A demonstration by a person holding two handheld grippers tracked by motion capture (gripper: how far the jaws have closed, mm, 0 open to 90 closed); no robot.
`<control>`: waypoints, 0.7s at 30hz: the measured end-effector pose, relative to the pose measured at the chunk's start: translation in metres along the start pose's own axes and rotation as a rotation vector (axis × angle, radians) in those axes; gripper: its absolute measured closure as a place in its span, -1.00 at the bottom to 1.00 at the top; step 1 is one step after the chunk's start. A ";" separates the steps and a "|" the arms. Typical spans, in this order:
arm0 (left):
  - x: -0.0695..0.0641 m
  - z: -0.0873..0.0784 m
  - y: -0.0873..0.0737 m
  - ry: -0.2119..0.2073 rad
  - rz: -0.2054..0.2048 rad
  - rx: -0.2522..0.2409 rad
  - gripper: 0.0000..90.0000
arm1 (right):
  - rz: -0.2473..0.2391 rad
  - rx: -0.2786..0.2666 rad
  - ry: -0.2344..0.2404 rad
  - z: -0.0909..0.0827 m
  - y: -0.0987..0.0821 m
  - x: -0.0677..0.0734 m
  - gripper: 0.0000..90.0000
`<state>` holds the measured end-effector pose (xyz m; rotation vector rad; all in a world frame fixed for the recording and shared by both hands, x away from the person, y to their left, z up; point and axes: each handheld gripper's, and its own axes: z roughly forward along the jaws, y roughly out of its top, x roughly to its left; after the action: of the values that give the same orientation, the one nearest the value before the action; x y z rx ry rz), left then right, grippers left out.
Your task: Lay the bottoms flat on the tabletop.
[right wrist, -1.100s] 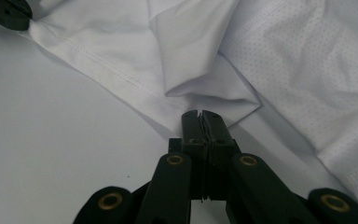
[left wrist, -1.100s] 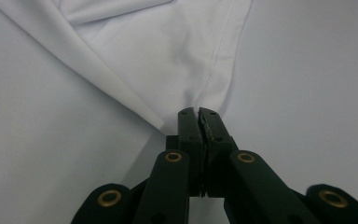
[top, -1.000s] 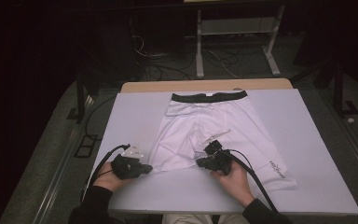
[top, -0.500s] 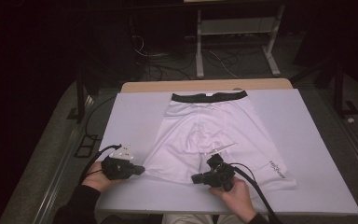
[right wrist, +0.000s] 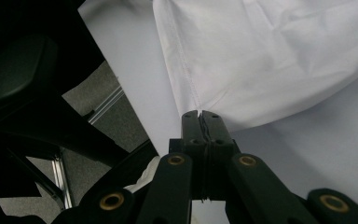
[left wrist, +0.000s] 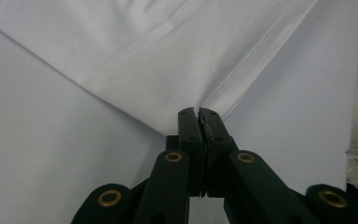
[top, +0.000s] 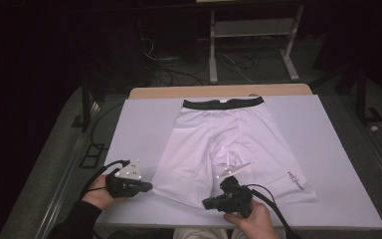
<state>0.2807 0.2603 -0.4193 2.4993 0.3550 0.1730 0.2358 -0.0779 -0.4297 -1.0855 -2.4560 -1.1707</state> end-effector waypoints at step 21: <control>-0.018 0.000 0.010 0.006 0.055 0.061 0.96 | -0.079 0.036 0.045 -0.009 -0.006 0.012 0.97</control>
<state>0.2654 0.2466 -0.4142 2.5706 0.2986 0.1945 0.2221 -0.0809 -0.4218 -0.9495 -2.4965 -1.1551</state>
